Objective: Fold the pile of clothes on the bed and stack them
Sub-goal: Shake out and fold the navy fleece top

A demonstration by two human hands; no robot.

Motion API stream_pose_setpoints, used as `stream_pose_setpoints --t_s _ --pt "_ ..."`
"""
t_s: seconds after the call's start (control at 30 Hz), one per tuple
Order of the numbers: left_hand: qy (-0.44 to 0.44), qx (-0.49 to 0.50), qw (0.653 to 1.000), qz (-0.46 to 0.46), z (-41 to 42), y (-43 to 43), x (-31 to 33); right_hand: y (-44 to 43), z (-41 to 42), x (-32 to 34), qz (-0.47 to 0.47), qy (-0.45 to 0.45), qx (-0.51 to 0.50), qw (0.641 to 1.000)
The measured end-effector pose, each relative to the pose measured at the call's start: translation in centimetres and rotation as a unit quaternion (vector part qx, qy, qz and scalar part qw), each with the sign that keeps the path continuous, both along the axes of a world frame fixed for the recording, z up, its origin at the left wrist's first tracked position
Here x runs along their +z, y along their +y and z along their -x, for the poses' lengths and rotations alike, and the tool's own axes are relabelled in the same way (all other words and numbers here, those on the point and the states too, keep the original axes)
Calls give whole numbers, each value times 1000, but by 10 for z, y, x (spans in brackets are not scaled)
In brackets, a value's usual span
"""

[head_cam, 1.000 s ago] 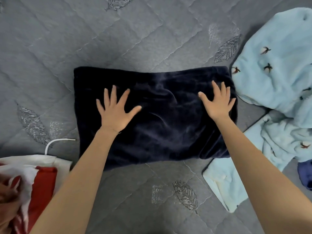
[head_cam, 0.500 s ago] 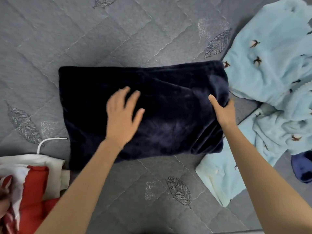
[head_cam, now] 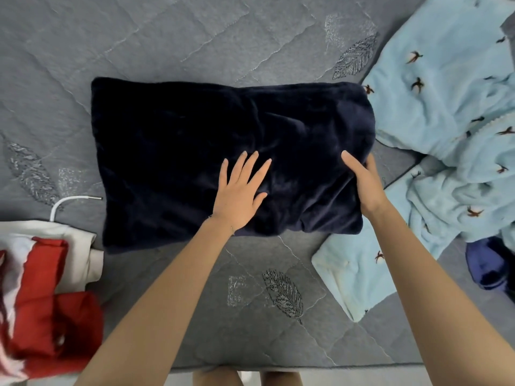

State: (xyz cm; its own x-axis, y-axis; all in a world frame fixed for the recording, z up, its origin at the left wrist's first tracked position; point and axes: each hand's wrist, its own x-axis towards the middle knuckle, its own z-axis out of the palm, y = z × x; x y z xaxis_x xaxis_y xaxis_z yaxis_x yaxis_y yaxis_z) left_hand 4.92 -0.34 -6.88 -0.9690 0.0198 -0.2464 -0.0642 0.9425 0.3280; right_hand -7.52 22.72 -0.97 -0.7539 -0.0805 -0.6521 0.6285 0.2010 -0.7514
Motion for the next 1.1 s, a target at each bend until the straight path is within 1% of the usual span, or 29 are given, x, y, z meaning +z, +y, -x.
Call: stream_pose_setpoints --t_s 0.03,0.07,0.1,0.13,0.2,0.27,0.3,0.33,0.37,0.43,0.5,0.6,0.63,0.7,0.77,0.83,0.9,0.93,0.97,1.0,1.07,1.1 --pt "-9 31 997 -76 0 -2 8 -5 -1 8 9 12 -2 1000" --pt "-15 76 983 -164 -1 -4 20 -10 -2 15 18 24 1 1000" --pt "-16 128 959 -250 -4 -6 32 -17 -4 25 31 31 5 999" --pt "-17 181 928 -326 -6 -8 47 -24 -5 34 45 32 5 998" --pt "-39 272 854 -442 -12 -16 76 -46 -8 52 79 38 13 996" --pt "-62 330 786 -520 -18 -28 102 -73 -13 69 104 51 46 992" --pt "-63 351 758 -547 -21 -36 111 -88 -16 75 110 56 64 990" --pt "-61 364 733 -572 -24 -43 121 -104 -21 81 112 61 84 988" --pt "-55 371 716 -589 -27 -52 125 -122 -26 84 106 70 105 986" --pt "-45 384 703 -597 -36 -67 133 -157 -39 88 78 95 152 981" --pt "-56 417 692 -586 -46 -84 131 -187 -54 88 61 99 194 974" --pt "-100 478 657 -575 -59 -109 124 -218 -73 84 84 23 237 968" --pt "-101 489 651 -572 -61 -117 121 -225 -77 81 87 5 260 962" --pt "-91 505 654 -555 -66 -128 115 -232 -83 75 96 -13 297 950" --pt "-58 512 679 -523 -69 -130 108 -235 -86 71 110 -13 298 948" --pt "-21 512 692 -508 -73 -130 102 -235 -86 67 91 41 262 960" --pt "3 516 691 -507 -79 -136 98 -234 -84 63 22 135 233 963" --pt "12 523 685 -507 -83 -142 97 -232 -83 61 -17 179 235 955" --pt "20 534 677 -507 -89 -149 95 -229 -81 57 -56 225 251 940" --pt "29 545 669 -505 -95 -155 94 -226 -79 53 -95 280 278 914" --pt "44 569 651 -500 -109 -164 90 -221 -78 43 -177 375 341 844" --pt "48 578 644 -499 -115 -167 88 -219 -79 40 -213 396 363 816"
